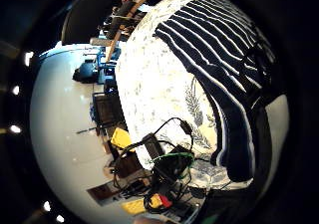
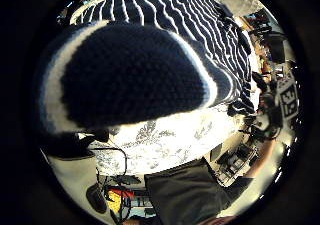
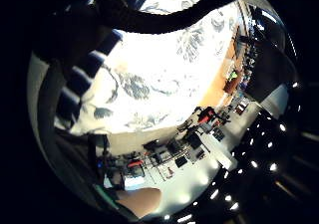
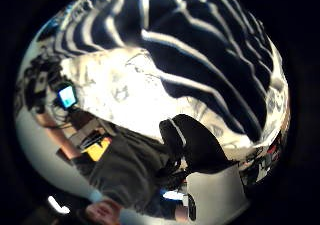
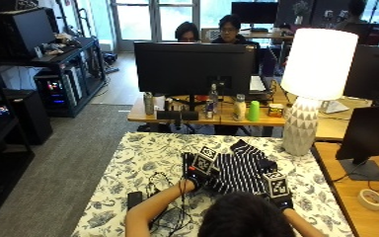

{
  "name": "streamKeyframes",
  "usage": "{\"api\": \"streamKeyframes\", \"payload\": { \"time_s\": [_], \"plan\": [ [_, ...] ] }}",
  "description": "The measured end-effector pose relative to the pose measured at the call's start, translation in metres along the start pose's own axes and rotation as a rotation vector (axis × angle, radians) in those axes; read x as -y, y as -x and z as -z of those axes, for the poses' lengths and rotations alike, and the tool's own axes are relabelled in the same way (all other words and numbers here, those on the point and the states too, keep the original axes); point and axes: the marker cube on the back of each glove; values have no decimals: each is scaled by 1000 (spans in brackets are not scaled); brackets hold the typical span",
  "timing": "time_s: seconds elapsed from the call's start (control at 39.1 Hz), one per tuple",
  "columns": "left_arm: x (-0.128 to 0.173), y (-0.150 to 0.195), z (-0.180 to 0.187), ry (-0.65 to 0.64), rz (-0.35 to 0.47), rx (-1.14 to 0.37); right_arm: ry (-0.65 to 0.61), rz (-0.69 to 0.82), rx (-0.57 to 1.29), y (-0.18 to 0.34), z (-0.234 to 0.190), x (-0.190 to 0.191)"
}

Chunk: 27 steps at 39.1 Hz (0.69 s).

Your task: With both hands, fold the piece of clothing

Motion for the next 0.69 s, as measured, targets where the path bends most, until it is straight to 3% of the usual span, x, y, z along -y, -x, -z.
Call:
{"api": "streamKeyframes", "payload": {
  "time_s": [0.13, 0.28, 0.33, 0.44, 0.49, 0.56, 0.69],
  "plan": [
    [46, 5, -9, -88, -26, -25, -94, -39, -43, 5, 0, 19],
    [48, 16, 6, -167, -13, -38, -170, 153, -3, 34, 47, -38],
    [49, 19, 8, -188, -8, -32, -237, 190, -7, 34, 55, -33],
    [38, 22, 12, -184, -10, -13, -486, 225, -31, 28, 75, 7],
    [33, 22, 9, -171, -26, -1, -438, 142, -69, 13, 71, 18],
    [22, 24, 3, -156, -56, 27, -274, 21, -153, -7, 66, -1],
    [-5, 25, -4, -193, -103, 67, -233, 36, -206, -9, 76, -40]
  ]
}}
